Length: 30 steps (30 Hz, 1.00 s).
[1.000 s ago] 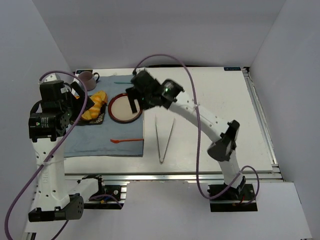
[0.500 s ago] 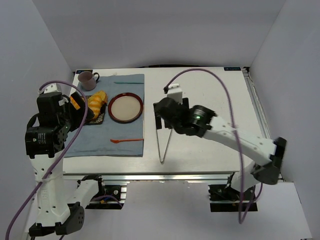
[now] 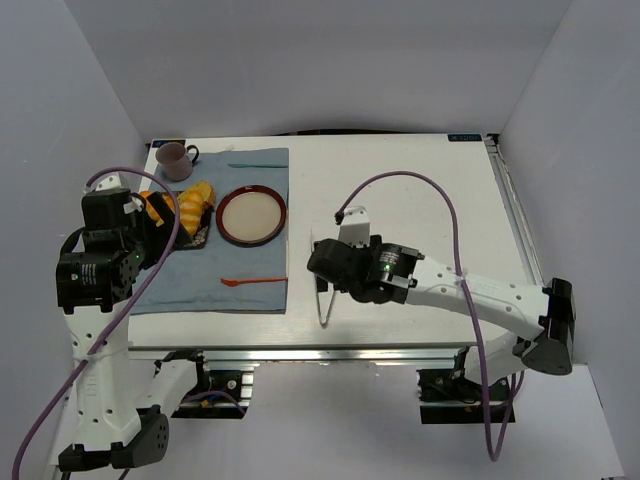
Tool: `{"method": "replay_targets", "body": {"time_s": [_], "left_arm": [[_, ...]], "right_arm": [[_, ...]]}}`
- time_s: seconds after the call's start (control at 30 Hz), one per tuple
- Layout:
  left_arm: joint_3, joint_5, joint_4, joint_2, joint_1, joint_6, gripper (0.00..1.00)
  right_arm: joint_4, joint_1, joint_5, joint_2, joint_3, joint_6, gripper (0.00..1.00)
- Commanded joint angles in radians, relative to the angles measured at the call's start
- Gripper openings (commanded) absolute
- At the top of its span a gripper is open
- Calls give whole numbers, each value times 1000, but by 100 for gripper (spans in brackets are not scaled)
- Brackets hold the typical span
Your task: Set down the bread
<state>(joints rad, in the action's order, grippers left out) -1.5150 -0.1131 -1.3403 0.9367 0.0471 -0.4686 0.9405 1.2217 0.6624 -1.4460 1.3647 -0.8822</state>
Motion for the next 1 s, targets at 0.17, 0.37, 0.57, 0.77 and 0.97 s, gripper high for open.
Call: {"method": "replay_targets", "body": {"time_s": [0.17, 0.37, 0.57, 0.77, 0.97], "left_arm": [[22, 12, -29, -16, -3, 12, 98], [16, 9, -40, -22, -3, 18, 98], [29, 20, -43, -29, -3, 21, 98], [42, 29, -45, -35, -9, 24, 98], [52, 38, -34, -29, -13, 24, 98]], "right_arm": [[-69, 2, 155, -65, -46, -101, 89], [-127, -13, 39, -188, -53, -149, 89], [-283, -85, -90, -237, -156, -181, 89], [-444, -117, -185, -263, -205, -103, 89], [-445, -116, -221, -336, -159, -72, 89]]}}
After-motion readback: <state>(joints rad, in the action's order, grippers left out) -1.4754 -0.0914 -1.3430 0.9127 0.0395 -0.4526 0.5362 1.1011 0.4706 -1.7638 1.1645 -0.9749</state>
